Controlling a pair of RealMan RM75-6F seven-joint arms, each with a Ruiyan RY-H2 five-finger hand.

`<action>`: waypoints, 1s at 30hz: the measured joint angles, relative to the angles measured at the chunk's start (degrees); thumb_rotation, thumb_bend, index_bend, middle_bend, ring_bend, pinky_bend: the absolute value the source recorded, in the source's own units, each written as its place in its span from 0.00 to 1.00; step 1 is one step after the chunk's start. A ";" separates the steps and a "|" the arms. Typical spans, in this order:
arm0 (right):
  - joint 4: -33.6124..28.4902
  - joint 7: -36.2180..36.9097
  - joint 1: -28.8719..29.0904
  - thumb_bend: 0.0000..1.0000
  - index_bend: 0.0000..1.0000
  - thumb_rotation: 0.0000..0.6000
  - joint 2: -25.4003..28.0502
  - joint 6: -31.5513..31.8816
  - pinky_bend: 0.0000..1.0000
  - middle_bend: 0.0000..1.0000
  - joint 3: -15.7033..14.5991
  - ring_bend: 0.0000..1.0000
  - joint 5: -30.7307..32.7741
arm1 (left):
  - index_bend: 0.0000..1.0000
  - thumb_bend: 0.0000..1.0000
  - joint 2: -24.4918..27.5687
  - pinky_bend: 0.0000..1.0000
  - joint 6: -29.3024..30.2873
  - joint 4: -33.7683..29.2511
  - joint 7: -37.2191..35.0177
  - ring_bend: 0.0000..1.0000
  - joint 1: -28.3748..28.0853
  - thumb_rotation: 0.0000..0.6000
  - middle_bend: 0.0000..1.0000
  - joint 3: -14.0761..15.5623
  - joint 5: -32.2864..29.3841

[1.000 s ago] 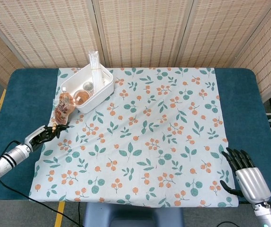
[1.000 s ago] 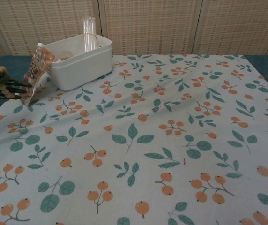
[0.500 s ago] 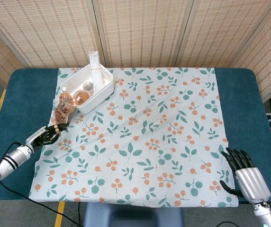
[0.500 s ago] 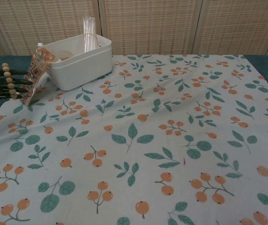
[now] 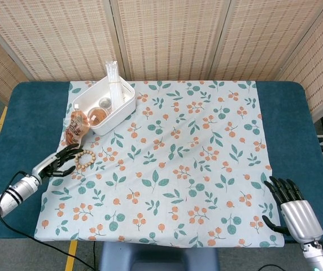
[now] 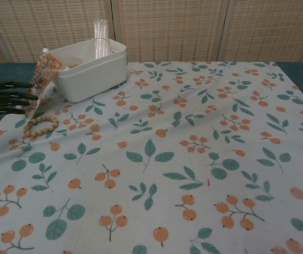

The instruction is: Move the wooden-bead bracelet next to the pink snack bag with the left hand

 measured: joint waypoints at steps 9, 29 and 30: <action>-0.01 -0.06 0.00 0.24 0.00 0.75 -0.03 -0.11 0.00 0.00 0.05 0.00 0.21 | 0.03 0.45 -1.54 0.00 4.38 -5.46 11.12 0.00 3.34 1.00 0.11 0.84 5.19; 0.53 -1.47 -0.24 0.24 0.00 0.75 -1.17 0.42 0.00 0.00 -0.07 0.00 -0.67 | 0.00 0.46 -17.49 0.00 -1.82 -24.22 66.78 0.00 32.28 1.00 0.00 -19.37 10.59; 0.55 -1.48 -0.21 0.24 0.00 0.75 -1.19 0.39 0.00 0.00 -0.08 0.00 -0.69 | 0.00 0.46 -18.56 0.00 -3.82 -23.96 69.34 0.00 33.28 1.00 0.00 -20.27 10.09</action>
